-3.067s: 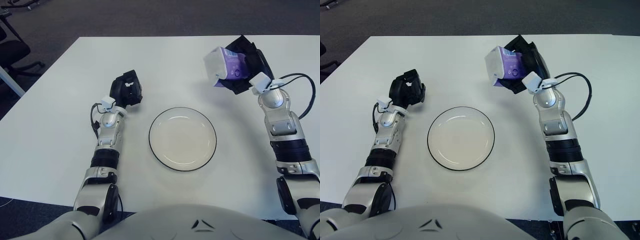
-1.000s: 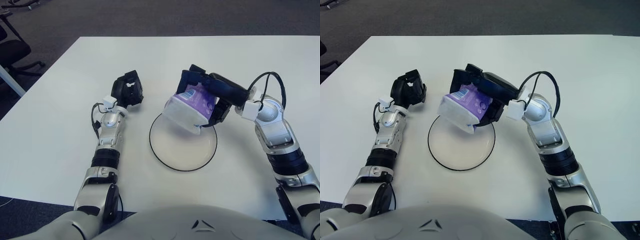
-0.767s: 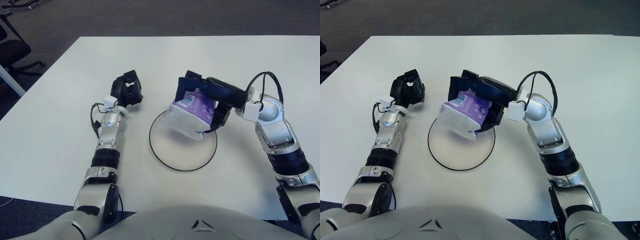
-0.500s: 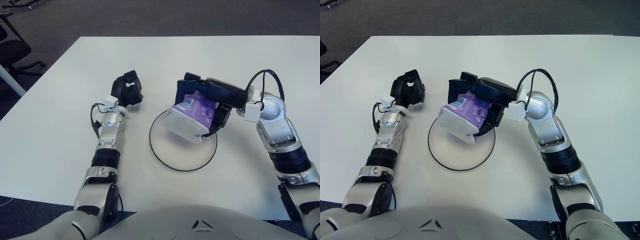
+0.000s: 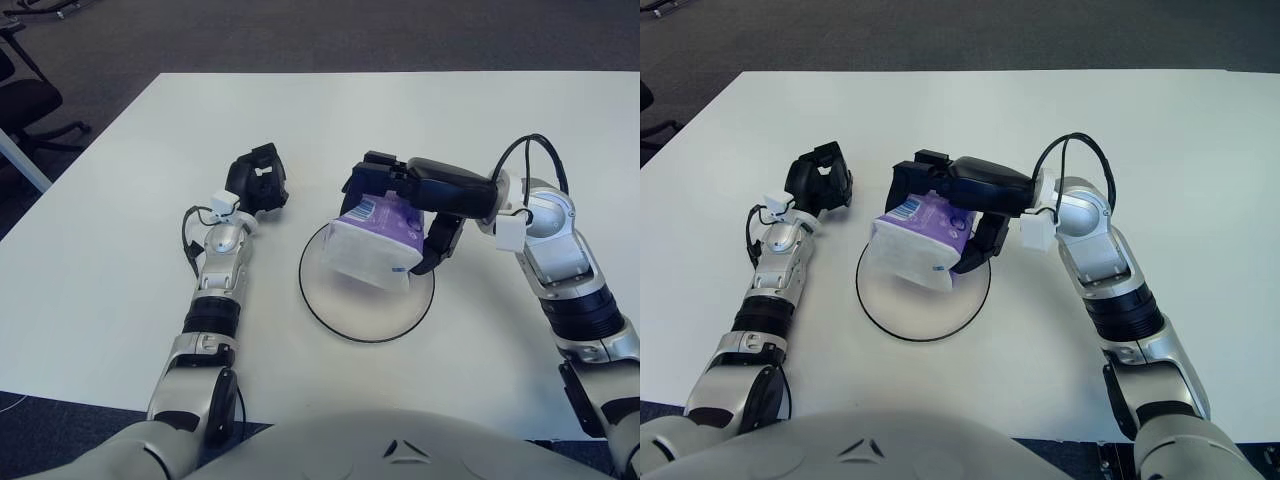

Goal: Put the tissue paper into the plate.

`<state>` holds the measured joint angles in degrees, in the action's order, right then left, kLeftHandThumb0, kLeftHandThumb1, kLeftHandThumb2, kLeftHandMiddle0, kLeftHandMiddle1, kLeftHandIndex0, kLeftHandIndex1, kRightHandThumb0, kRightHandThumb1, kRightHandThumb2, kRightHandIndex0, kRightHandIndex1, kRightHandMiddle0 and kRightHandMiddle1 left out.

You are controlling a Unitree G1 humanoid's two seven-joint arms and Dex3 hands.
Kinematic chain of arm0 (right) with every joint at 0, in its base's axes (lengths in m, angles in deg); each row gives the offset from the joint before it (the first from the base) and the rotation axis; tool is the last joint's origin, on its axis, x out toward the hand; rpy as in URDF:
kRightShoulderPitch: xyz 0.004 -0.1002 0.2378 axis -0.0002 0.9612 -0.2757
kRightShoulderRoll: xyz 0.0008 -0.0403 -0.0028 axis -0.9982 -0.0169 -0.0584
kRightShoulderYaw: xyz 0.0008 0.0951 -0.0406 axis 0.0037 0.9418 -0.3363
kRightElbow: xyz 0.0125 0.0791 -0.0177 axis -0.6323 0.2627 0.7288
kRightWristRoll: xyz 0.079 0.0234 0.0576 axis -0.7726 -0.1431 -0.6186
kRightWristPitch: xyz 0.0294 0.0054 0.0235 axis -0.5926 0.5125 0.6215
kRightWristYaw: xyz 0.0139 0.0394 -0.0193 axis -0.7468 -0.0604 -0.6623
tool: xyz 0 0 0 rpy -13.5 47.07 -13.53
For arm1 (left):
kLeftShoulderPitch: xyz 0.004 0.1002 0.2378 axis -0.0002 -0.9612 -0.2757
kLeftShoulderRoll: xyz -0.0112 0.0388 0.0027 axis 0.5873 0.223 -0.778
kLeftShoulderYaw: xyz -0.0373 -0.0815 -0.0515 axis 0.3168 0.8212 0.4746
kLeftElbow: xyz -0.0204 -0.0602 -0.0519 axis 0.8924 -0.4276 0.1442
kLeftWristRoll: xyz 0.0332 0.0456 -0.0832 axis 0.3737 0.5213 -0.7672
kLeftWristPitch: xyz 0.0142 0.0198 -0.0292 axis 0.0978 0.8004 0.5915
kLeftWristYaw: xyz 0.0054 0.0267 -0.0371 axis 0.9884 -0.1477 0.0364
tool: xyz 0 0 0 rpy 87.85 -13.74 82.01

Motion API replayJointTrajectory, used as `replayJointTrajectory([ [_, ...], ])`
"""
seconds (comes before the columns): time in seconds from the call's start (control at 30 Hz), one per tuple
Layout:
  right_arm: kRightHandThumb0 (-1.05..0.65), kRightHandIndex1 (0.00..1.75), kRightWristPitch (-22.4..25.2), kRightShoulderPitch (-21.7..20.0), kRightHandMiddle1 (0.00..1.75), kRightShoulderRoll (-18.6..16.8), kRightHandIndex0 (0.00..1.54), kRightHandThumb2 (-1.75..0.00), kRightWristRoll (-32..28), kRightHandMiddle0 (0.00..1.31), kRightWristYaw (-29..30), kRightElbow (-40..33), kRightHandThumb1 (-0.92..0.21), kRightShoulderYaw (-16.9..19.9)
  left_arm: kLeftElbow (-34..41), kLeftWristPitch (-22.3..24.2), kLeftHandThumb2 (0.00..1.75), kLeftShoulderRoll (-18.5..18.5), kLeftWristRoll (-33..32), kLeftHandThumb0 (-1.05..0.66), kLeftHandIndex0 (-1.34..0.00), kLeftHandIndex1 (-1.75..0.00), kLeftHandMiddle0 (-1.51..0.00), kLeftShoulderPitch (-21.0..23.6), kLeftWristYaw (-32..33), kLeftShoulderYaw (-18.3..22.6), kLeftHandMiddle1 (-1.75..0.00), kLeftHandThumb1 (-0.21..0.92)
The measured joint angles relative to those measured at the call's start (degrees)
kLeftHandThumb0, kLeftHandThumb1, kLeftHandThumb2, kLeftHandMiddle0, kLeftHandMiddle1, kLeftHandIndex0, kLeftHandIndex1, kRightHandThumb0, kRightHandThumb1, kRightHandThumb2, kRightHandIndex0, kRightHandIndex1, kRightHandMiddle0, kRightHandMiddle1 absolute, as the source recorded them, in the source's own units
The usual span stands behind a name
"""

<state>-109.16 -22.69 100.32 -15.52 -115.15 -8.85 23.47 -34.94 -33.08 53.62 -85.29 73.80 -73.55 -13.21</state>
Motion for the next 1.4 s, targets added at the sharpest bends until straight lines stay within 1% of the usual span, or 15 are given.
replayJointTrajectory([
  [0.17,-0.05,0.05,-3.09,-0.8,0.63,0.85,0.0,-1.31,1.24,0.0,-0.17,1.72,-0.38,-0.32,0.44,0.0,1.1,0.0,0.32,-0.42,-1.06,-1.75,-1.3,-0.13,0.59,-0.26,-1.75,0.57],
  [0.2,-0.11,0.03,-3.31,-0.89,0.6,0.97,0.0,-1.25,1.46,0.0,-0.17,1.89,-0.43,-0.36,0.55,0.0,1.1,0.0,0.34,-0.41,-1.06,-1.75,-1.3,-0.16,0.65,-0.29,-1.75,0.57],
  [0.23,-0.13,0.03,-3.46,-0.96,0.59,1.07,0.0,-1.22,1.6,0.0,-0.17,1.99,-0.45,-0.4,0.63,0.01,1.1,0.0,0.35,-0.41,-1.06,-1.75,-1.29,-0.19,0.69,-0.3,-1.75,0.57],
  [0.27,-0.22,0.02,-3.7,-1.01,0.57,1.17,0.0,-1.13,1.75,0.0,-0.16,2.1,-0.52,-0.43,0.69,0.03,1.1,0.0,0.35,-0.41,-1.06,-1.75,-1.29,-0.21,0.73,-0.32,-1.75,0.56],
  [0.33,-0.33,0.01,-4.18,-1.09,0.55,1.32,0.0,-1.01,2.21,0.0,-0.16,2.26,-0.61,-0.44,0.7,0.09,1.1,-0.02,0.35,-0.41,-1.05,-1.75,-1.29,-0.21,0.78,-0.33,-1.75,0.56],
  [0.4,-0.4,0.0,-4.59,-1.13,0.54,1.46,0.0,-0.94,2.57,0.0,-0.15,2.44,-0.66,-0.44,0.7,0.12,1.11,-0.04,0.35,-0.41,-1.05,-1.75,-1.29,-0.21,0.81,-0.32,-1.75,0.56],
  [0.47,-0.45,0.0,-5.09,-1.13,0.53,1.59,0.0,-0.88,2.82,0.0,-0.12,2.62,-0.68,-0.44,0.7,0.12,1.11,-0.06,0.34,-0.4,-1.05,-1.75,-1.29,-0.21,0.81,-0.31,-1.75,0.55],
  [0.53,-0.49,0.0,-5.81,-1.13,0.51,1.72,0.0,-0.84,3.0,0.0,-0.04,2.82,-0.69,-0.43,0.69,0.12,1.11,-0.08,0.34,-0.4,-1.05,-1.75,-1.29,-0.21,0.82,-0.31,-1.75,0.55],
  [0.63,-0.59,0.0,-6.7,-1.14,0.4,1.88,0.0,-0.72,3.47,0.0,0.12,2.93,-0.71,-0.43,0.68,0.12,1.12,-0.09,0.35,-0.38,-1.04,-1.75,-1.3,-0.21,0.83,-0.31,-1.75,0.55],
  [0.83,-0.69,0.0,-6.98,-1.17,0.28,2.13,0.0,-0.61,5.01,0.0,0.83,2.9,-0.74,-0.39,0.65,0.1,1.13,-0.09,0.81,-0.37,-1.03,-1.75,-1.32,-0.21,0.85,-0.32,-1.75,0.53],
  [1.03,-0.73,0.0,-6.21,-1.19,0.23,2.72,0.0,-0.55,5.22,0.0,1.11,1.86,-0.71,0.01,0.64,0.08,1.14,-0.09,0.86,-0.38,-1.04,-1.75,-1.33,-0.21,0.85,-0.3,-1.75,0.53],
  [1.3,-0.76,0.0,-2.93,-2.03,0.21,5.24,0.0,-0.53,5.76,0.0,1.11,-1.14,-0.68,1.62,0.64,0.01,1.13,-0.15,0.6,-0.38,-1.04,-1.75,-1.33,-0.21,0.78,-0.13,-1.75,0.54],
  [1.4,-0.76,0.0,-2.27,-2.28,0.21,5.76,0.0,-0.53,5.88,0.0,1.11,-1.76,-0.68,1.9,0.64,-0.24,1.14,-0.18,-0.44,-0.37,-1.04,-1.75,-1.34,-0.21,0.1,0.09,-1.75,0.53],
])
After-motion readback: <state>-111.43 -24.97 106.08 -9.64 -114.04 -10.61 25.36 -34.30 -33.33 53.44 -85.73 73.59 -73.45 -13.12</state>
